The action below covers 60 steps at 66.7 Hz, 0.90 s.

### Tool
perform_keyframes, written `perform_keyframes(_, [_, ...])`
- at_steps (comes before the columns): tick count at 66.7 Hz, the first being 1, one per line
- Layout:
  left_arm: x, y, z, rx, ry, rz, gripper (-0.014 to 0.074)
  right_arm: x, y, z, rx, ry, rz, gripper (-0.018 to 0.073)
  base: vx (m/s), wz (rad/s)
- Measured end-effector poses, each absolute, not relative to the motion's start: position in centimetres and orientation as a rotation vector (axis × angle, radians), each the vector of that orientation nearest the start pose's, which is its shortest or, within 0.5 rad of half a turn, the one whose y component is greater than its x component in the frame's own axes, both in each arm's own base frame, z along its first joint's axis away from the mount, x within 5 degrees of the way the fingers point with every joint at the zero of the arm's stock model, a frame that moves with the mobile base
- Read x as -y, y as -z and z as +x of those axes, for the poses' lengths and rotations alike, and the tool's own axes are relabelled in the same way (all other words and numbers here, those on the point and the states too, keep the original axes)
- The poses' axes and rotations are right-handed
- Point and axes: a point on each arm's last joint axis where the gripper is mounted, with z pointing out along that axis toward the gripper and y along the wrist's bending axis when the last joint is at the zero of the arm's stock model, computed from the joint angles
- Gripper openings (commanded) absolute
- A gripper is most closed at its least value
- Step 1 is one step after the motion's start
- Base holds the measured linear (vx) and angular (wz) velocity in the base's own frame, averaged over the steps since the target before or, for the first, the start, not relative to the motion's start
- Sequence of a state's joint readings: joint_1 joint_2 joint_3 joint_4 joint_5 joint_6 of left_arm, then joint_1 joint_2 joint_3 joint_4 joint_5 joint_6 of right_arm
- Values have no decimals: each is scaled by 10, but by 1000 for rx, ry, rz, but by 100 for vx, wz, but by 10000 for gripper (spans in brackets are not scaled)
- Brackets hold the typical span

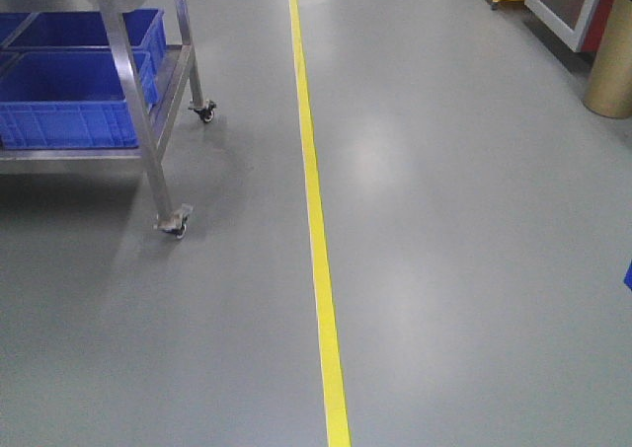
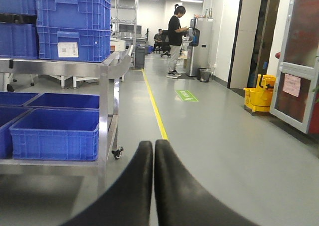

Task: Pour parts from conveyor to right shelf
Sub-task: 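Drive along the yellow floor line carrying the block, then turn into the aisle between shelves of blue bins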

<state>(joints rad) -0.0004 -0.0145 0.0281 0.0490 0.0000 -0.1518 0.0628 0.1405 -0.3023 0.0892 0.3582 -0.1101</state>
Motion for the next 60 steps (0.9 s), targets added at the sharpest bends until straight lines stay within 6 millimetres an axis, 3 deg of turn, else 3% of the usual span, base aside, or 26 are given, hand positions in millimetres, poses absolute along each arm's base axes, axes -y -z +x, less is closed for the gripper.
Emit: perform_keyframes(60, [0, -204, 56, -1496, 83, -77, -6, -6, -274, 54, -1676, -54, -99, -4, 59, 7])
